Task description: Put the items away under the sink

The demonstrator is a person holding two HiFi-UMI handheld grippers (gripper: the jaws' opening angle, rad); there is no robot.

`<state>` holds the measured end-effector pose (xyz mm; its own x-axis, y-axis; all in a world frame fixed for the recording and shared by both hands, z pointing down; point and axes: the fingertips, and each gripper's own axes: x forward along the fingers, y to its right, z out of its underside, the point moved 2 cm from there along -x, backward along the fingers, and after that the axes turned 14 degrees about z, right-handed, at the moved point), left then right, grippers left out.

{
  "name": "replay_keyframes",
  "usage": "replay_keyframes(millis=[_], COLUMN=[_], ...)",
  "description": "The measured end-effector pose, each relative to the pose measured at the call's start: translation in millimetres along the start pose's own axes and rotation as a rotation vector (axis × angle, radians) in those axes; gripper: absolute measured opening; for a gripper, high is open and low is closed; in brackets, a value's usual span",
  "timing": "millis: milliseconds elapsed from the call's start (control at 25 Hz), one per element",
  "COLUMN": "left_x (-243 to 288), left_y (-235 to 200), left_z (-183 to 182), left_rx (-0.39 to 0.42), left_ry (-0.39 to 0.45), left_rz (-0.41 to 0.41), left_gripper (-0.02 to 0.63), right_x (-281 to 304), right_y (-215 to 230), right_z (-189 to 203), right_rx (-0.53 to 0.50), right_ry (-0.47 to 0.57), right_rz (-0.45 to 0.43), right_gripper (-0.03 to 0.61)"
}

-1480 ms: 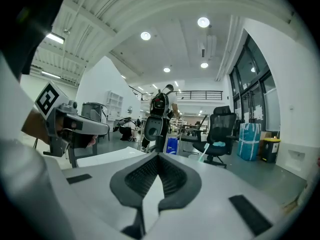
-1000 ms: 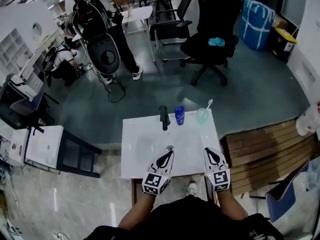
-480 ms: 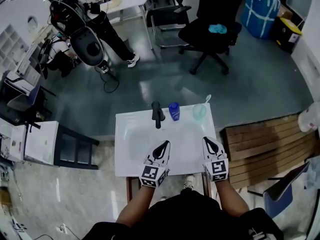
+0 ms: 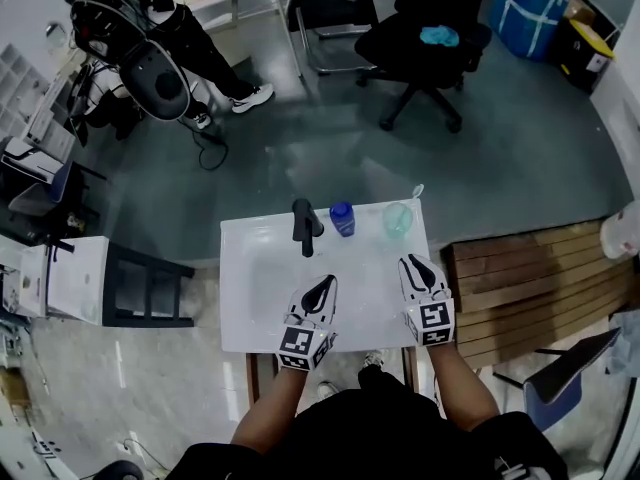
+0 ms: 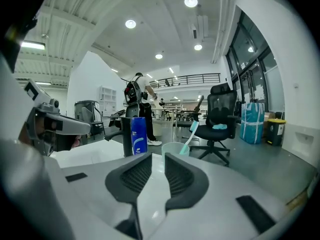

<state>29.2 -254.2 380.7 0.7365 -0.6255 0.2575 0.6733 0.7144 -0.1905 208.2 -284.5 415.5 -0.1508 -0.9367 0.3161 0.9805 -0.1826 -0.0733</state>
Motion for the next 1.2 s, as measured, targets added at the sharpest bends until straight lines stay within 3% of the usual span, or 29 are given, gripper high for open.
replay_keyframes(millis=[40, 200, 280, 480, 1200], left_x=[2, 8, 10, 12, 9], left_y=[-2, -7, -10, -11, -29], left_z=[2, 14, 20, 31, 55], left_rx=[-0.003, -0.018, -0.027, -0.034, -0.02], left_ry=[-0.005, -0.028, -0.036, -0.054, -0.139], left_rz=[-0.001, -0.009, -0.013, -0.016, -0.035], left_gripper=[0.021, 0.021, 0.021, 0.021, 0.021], right_x=[4, 22, 33, 54, 126], right_y=[1, 8, 10, 8, 11], right_z=[2, 10, 13, 20, 30], right_rx=[0.004, 0.011, 0.015, 0.022, 0.026], right_ry=[-0.006, -0.026, -0.032, -0.039, -0.072], right_rz=[0.0, 0.006, 0.002, -0.019, 0.015], right_gripper=[0.111, 0.196, 0.277, 0.348, 0.385])
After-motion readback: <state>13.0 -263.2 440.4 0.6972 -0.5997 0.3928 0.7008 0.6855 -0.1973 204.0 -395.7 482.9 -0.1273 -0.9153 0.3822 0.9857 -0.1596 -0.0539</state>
